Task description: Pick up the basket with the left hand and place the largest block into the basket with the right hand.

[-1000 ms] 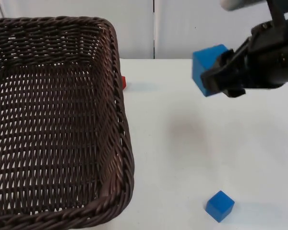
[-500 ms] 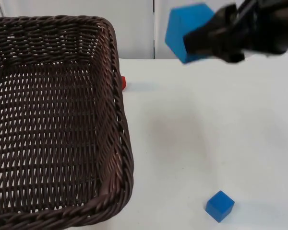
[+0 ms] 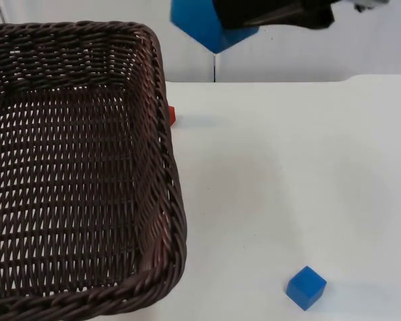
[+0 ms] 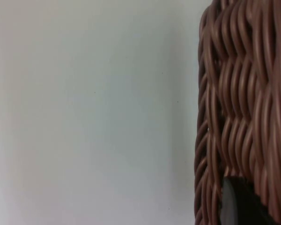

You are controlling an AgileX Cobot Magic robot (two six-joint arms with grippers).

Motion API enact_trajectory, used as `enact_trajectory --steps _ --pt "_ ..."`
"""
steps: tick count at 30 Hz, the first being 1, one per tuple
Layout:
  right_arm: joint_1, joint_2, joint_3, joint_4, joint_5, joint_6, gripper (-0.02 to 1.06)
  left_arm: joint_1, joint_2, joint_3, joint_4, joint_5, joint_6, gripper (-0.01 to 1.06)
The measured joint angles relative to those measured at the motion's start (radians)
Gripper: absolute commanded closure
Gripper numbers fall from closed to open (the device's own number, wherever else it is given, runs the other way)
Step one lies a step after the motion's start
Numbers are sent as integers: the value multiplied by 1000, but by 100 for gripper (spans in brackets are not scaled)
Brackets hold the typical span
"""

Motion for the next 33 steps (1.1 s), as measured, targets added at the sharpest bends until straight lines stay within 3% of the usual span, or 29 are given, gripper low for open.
enact_trajectory --steps 7,19,33 --pt "0 98 -129 -63 110 25 105 0 0 0 0 0 -2 99" --pt "143 270 -330 -270 94 145 105 0 0 0 0 0 -2 99" --pt "155 506 -486 -244 79 154 105 0 0 0 0 0 -4 99"
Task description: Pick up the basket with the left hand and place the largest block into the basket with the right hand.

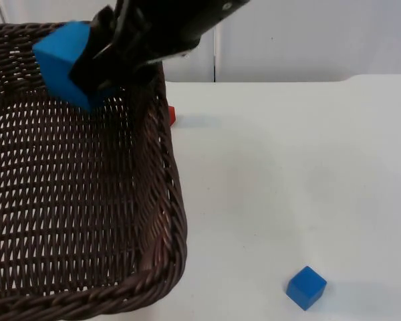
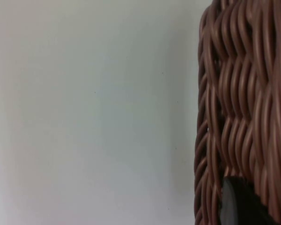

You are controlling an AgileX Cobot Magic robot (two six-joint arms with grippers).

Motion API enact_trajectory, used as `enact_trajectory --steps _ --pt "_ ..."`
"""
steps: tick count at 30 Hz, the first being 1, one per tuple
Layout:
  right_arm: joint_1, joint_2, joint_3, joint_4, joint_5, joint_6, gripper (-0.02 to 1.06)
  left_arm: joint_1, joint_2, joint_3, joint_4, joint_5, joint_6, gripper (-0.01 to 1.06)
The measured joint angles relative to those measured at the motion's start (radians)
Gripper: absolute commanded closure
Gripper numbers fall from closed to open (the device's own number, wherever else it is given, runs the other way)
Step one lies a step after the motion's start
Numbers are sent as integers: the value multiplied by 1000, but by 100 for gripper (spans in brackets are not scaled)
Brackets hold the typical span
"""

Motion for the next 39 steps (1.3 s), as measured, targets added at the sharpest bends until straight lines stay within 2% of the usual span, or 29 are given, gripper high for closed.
enact_trajectory --steps 8,9,11,12,13,15,16,17,18,20,23,30,35,38,39 --pt "0 31 -3 14 -4 0 104 0 0 0 0 0 4 99" --pt "0 31 -4 16 -4 0 101 0 0 0 0 0 4 99" --pt "0 31 -4 17 -4 0 88 0 0 0 0 0 4 99" --pt "0 31 -4 17 -4 0 88 0 0 0 0 0 6 99" --pt "0 32 -6 17 -4 0 81 0 0 0 0 0 6 99" --pt "0 32 -8 17 -4 0 57 0 0 0 0 -1 6 99" --pt "0 32 -8 17 -6 0 57 0 0 0 0 -2 6 99" --pt "0 32 -8 20 -8 0 47 0 0 0 0 -2 6 99" --pt "0 32 -8 20 -13 0 32 0 0 0 0 -3 6 99" --pt "0 32 -8 22 -17 6 21 0 0 0 0 -3 6 99" --pt "0 24 -8 26 -26 15 16 0 0 0 4 -5 6 99" --pt "0 -70 -8 19 -27 22 16 0 0 0 4 -5 6 99" --pt "0 -179 -8 -55 -9 105 16 0 0 0 4 -5 6 99" --pt "0 -252 -8 -145 59 174 16 0 0 0 4 -5 10 99" --pt "0 -252 -8 -145 59 174 16 0 0 0 4 -5 10 99"
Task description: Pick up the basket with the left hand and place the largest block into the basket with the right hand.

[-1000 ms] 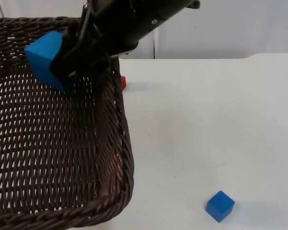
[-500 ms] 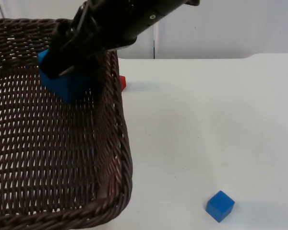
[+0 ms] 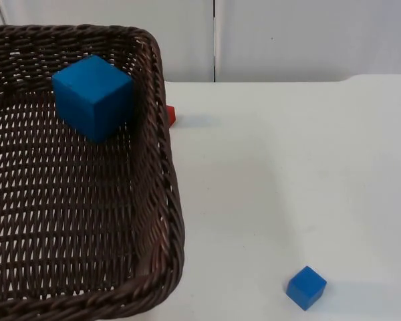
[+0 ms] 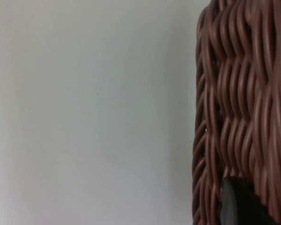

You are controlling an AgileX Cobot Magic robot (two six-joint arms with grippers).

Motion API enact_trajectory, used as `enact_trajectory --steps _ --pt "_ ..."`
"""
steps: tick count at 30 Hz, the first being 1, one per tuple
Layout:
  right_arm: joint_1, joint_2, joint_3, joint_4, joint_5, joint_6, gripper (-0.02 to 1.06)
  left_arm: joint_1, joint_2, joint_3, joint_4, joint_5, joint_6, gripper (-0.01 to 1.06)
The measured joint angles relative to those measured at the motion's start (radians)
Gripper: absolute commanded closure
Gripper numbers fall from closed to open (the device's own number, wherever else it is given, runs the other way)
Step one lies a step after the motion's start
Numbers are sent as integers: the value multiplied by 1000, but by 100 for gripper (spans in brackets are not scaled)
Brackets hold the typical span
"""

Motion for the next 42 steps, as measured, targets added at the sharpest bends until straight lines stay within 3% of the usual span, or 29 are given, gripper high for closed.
enact_trajectory --steps 18,30,42 --pt "0 -373 326 -43 20 53 17 0 0 0 -14 10 20 99" --pt "0 -482 346 -45 29 79 17 0 0 0 -18 19 34 99" --pt "0 -608 346 -45 31 95 17 0 172 0 -176 10 199 100"
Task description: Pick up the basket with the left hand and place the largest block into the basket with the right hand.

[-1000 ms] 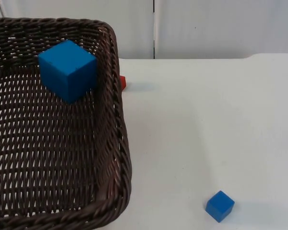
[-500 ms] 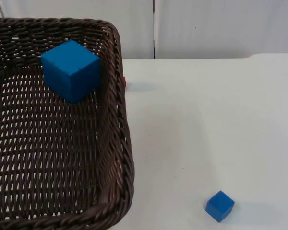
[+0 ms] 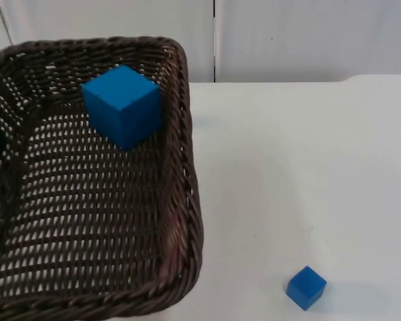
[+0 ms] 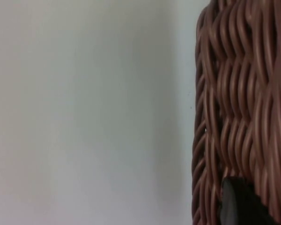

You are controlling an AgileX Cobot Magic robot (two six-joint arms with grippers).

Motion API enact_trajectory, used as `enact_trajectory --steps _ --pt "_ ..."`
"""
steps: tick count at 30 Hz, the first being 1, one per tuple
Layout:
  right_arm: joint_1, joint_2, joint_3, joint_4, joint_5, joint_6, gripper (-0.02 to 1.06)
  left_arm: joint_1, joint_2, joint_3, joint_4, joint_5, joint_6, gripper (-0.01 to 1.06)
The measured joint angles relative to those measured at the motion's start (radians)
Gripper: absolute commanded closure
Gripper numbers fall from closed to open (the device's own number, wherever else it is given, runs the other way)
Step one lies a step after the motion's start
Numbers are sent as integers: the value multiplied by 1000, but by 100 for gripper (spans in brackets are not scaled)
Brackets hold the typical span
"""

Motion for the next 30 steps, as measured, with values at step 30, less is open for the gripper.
enact_trajectory --steps 30 --pt "0 -222 68 -25 113 24 17 -121 587 -242 -254 -152 303 105"
